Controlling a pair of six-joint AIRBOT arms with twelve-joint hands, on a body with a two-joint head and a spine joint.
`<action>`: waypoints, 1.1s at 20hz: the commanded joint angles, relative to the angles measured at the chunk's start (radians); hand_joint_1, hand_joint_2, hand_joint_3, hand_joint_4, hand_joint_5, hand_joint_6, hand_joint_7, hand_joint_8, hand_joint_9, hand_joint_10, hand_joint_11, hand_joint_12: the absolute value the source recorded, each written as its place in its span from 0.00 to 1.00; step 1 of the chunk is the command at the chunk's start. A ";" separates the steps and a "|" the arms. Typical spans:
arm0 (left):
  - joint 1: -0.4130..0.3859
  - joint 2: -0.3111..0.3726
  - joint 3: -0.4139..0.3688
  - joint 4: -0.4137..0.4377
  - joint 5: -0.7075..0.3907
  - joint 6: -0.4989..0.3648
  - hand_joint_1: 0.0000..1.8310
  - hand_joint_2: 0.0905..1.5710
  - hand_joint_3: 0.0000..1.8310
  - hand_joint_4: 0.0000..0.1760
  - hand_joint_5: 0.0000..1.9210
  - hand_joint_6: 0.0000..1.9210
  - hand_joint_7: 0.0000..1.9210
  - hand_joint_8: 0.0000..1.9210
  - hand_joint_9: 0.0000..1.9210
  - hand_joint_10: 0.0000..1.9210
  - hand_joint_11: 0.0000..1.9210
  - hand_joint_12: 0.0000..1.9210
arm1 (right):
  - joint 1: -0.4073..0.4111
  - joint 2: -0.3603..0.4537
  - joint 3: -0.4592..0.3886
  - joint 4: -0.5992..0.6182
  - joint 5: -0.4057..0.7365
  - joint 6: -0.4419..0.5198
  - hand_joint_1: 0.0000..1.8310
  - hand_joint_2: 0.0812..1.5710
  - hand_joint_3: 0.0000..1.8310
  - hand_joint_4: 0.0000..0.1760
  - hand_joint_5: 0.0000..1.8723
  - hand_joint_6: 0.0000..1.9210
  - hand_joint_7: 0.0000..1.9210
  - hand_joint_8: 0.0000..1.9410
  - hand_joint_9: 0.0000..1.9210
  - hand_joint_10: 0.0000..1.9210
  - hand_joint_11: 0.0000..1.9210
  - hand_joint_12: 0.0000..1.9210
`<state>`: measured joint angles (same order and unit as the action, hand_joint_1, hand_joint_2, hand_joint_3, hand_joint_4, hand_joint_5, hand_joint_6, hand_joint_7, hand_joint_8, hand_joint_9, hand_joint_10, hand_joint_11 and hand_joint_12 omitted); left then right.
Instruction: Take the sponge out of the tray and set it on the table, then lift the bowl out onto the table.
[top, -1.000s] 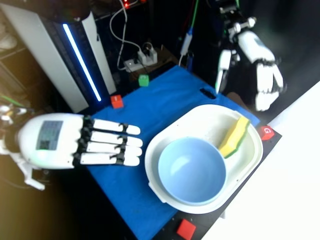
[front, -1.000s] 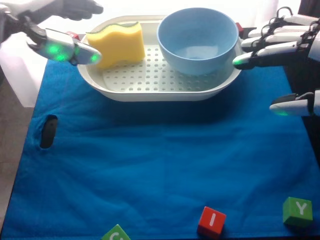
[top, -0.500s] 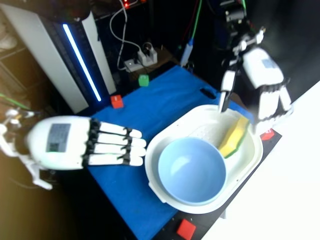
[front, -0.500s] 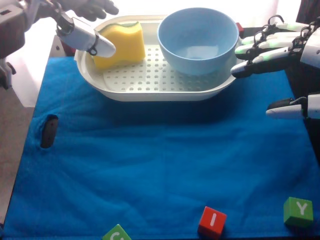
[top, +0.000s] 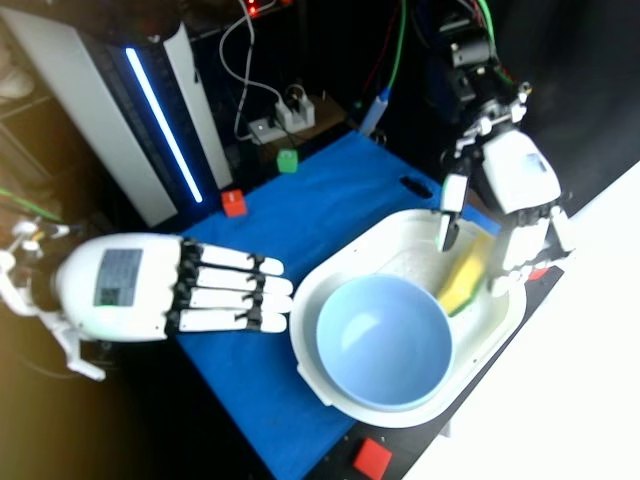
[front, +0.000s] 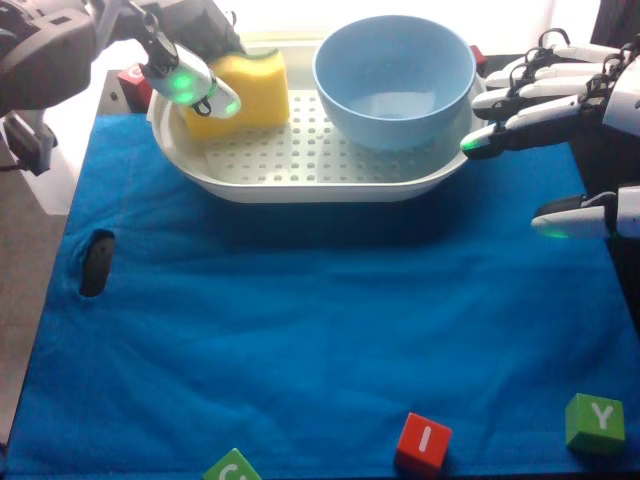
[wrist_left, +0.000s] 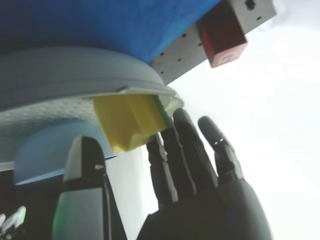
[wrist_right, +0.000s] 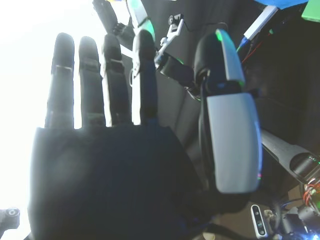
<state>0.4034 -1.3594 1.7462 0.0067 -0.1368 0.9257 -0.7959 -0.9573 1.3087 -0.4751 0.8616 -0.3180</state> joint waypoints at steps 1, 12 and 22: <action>-0.015 0.001 0.006 -0.003 -0.093 0.007 0.73 0.69 0.00 0.00 0.50 0.46 0.50 0.51 0.45 0.54 0.29 0.69 | 0.010 -0.005 0.003 0.047 0.103 0.004 0.38 0.74 0.00 0.51 0.28 0.00 0.17 0.00 0.12 0.00 0.00 0.26; -0.041 0.096 -0.126 0.018 -0.255 0.007 0.68 0.67 0.00 0.00 0.56 0.37 0.55 0.53 0.50 0.47 0.36 0.81 | 0.004 -0.012 0.002 0.047 0.103 0.006 0.34 0.75 0.00 0.37 0.29 0.00 0.18 0.00 0.14 0.00 0.01 0.28; 0.031 0.418 -0.504 0.120 -0.630 0.006 0.72 0.62 0.00 0.00 0.57 0.37 0.72 0.19 0.62 0.40 0.47 0.68 | -0.004 -0.003 -0.005 0.059 0.103 0.007 0.30 0.76 0.00 0.43 0.30 0.00 0.19 0.00 0.15 0.00 0.00 0.35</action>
<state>0.4538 -0.9329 1.2205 0.1425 -0.6453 0.9310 -0.8036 -0.9611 1.3071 -0.4675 0.8597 -0.3161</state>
